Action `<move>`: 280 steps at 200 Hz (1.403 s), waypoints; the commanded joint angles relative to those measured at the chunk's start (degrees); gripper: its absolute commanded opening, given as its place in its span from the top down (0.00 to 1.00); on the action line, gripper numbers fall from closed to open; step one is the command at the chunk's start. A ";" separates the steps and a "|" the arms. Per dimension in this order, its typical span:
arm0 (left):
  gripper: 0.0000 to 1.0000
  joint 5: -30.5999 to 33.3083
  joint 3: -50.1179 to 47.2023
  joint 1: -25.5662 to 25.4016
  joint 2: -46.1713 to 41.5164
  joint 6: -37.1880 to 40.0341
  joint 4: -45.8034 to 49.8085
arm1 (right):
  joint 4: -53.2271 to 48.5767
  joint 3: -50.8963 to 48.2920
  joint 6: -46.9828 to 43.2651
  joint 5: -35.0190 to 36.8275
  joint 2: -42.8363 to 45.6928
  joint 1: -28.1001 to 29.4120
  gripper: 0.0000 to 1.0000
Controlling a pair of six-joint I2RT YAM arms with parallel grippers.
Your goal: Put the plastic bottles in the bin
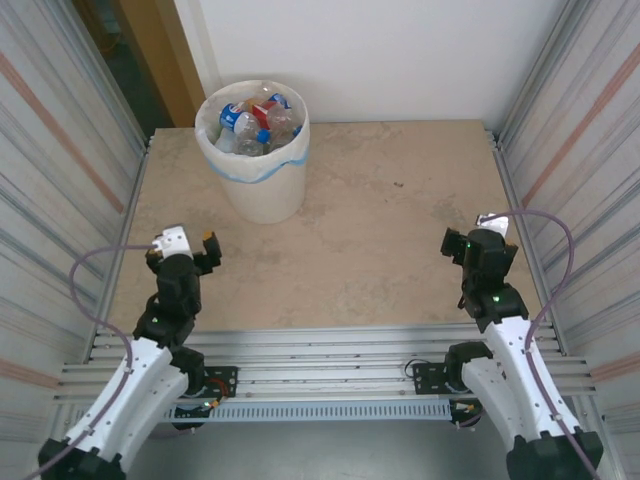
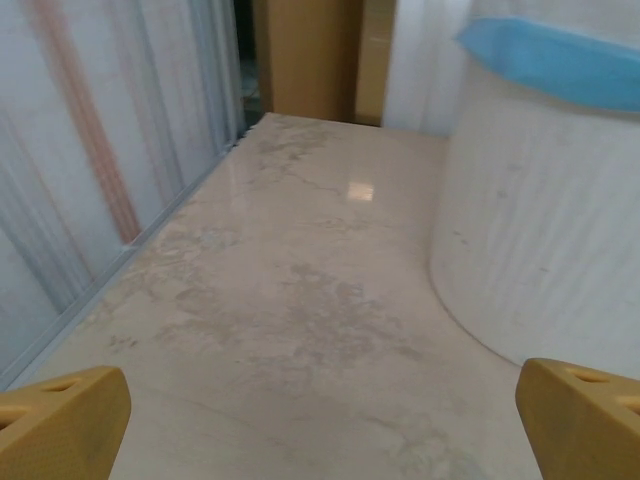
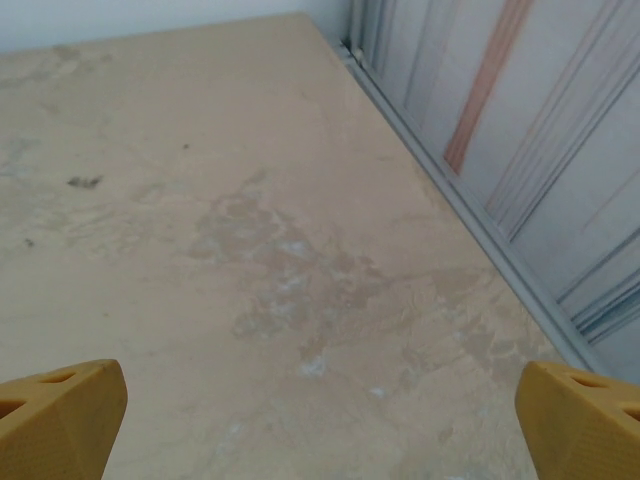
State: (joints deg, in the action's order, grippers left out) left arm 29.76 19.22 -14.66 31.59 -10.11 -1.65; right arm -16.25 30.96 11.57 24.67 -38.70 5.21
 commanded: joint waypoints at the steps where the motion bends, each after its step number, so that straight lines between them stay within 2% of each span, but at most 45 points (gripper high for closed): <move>1: 0.01 -11.85 -2.82 5.98 1.17 1.70 -9.47 | 7.25 -1.76 2.14 -5.85 -1.49 -3.73 0.02; 22: 0.01 -15.71 -4.77 8.89 4.71 4.73 -15.29 | 11.27 -3.38 3.63 -4.89 -4.90 -4.91 0.02; 79: 0.01 -19.64 -7.02 9.52 15.78 13.23 -28.45 | 28.93 -9.99 2.64 -5.26 -12.04 -5.13 0.02; 135: 0.01 -26.13 -6.39 11.61 29.82 14.44 -42.27 | 39.88 -9.59 1.35 -8.95 -23.70 -5.62 0.02; 198: 0.01 -29.52 -5.76 12.24 46.43 14.68 -54.69 | 48.03 -9.56 0.54 -10.78 -32.20 -5.37 0.02; 235: 0.01 -34.35 -1.15 12.23 55.58 17.22 -55.42 | 51.87 -9.65 -0.37 -12.03 -36.96 -5.21 0.02; 249: 0.01 -37.02 2.35 12.50 54.04 17.81 -45.48 | 50.64 -8.68 -1.18 -12.23 -37.15 -4.98 0.02; 270: 0.01 -42.53 4.16 16.36 55.45 14.64 -44.72 | 51.13 -8.65 -1.89 -11.58 -37.23 -4.87 0.02; 280: 0.01 -42.56 4.07 16.80 55.00 14.50 -44.18 | 50.70 -8.55 -1.90 -11.53 -37.00 -4.85 0.02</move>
State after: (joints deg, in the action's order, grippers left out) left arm -7.31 21.65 -0.25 86.80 5.13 -48.69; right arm 32.32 21.10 11.49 13.19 -75.75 -0.01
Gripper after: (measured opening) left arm 0.990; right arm 0.980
